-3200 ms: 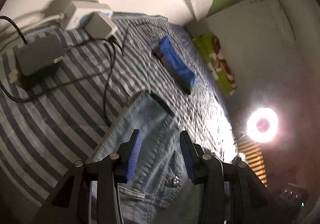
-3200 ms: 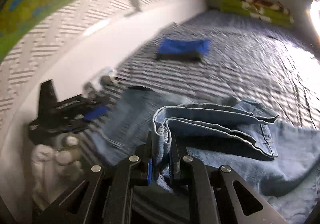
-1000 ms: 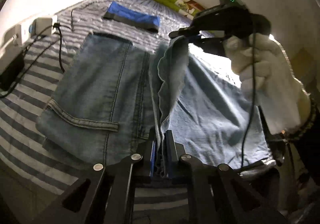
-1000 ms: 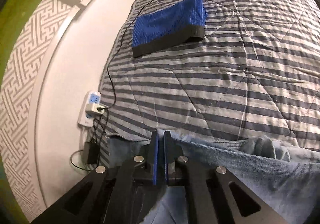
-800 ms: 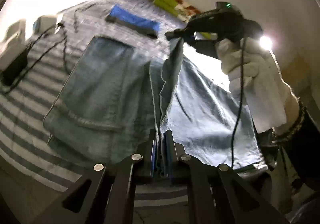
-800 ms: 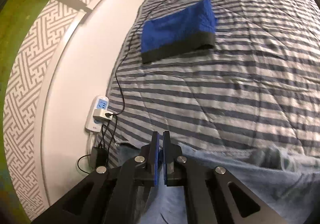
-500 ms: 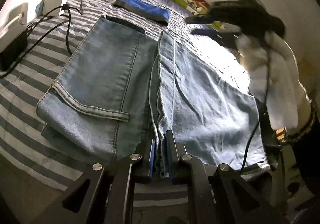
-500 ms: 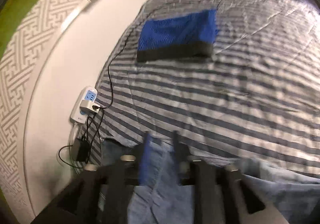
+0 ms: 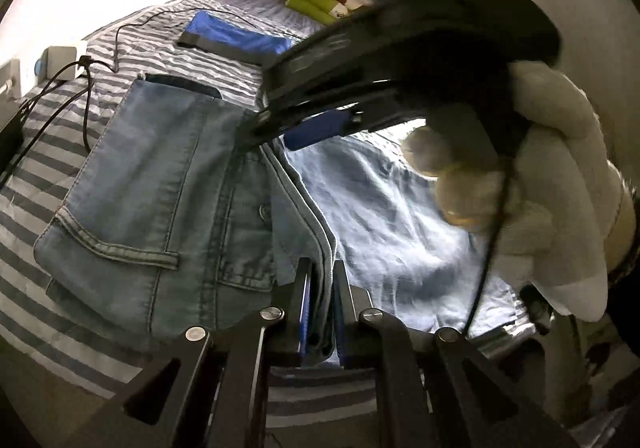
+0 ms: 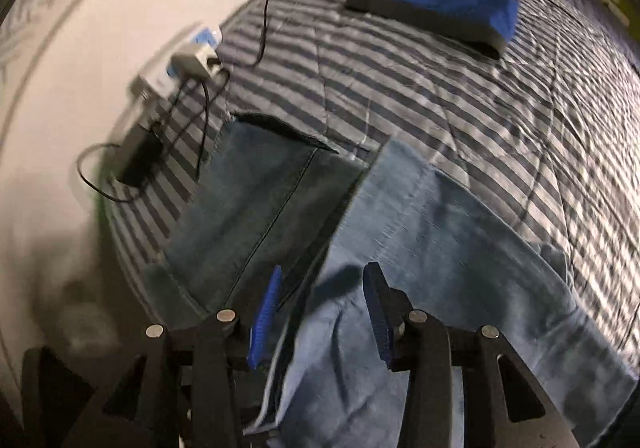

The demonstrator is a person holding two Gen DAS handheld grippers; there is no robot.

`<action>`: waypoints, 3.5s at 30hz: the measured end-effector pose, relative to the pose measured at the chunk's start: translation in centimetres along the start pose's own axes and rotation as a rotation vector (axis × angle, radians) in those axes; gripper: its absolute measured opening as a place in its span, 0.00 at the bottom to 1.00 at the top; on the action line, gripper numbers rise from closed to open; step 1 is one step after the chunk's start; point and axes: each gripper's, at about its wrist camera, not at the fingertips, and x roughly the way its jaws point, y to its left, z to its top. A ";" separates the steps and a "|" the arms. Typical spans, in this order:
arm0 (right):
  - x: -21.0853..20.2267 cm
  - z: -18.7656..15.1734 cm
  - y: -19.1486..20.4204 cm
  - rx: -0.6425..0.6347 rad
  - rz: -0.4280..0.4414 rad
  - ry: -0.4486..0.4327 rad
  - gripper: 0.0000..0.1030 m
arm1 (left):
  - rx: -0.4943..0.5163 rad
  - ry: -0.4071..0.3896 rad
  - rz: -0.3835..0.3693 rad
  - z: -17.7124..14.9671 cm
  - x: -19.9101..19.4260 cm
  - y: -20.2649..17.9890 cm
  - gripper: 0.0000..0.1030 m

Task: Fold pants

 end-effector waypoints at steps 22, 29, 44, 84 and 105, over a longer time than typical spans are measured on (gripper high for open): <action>-2.8 -2.4 -4.8 0.179 -0.020 -0.087 0.08 | -0.006 0.032 0.066 -0.5 1.2 0.0 0.13; -6.1 -1.6 -0.4 0.101 -0.020 -0.162 0.08 | -0.036 -0.044 -0.040 -0.8 -2.6 0.7 0.13; 1.6 2.0 2.3 0.033 0.003 -0.056 0.17 | -0.140 0.037 0.115 -1.8 -1.8 4.5 0.15; -10.4 -39.3 -16.8 0.336 -0.120 -0.412 0.31 | 0.131 0.161 0.145 -1.5 8.5 -15.5 0.51; -10.6 -40.2 -18.5 0.423 -0.100 -0.461 0.31 | 0.565 0.280 -0.031 -8.4 8.8 -28.3 0.63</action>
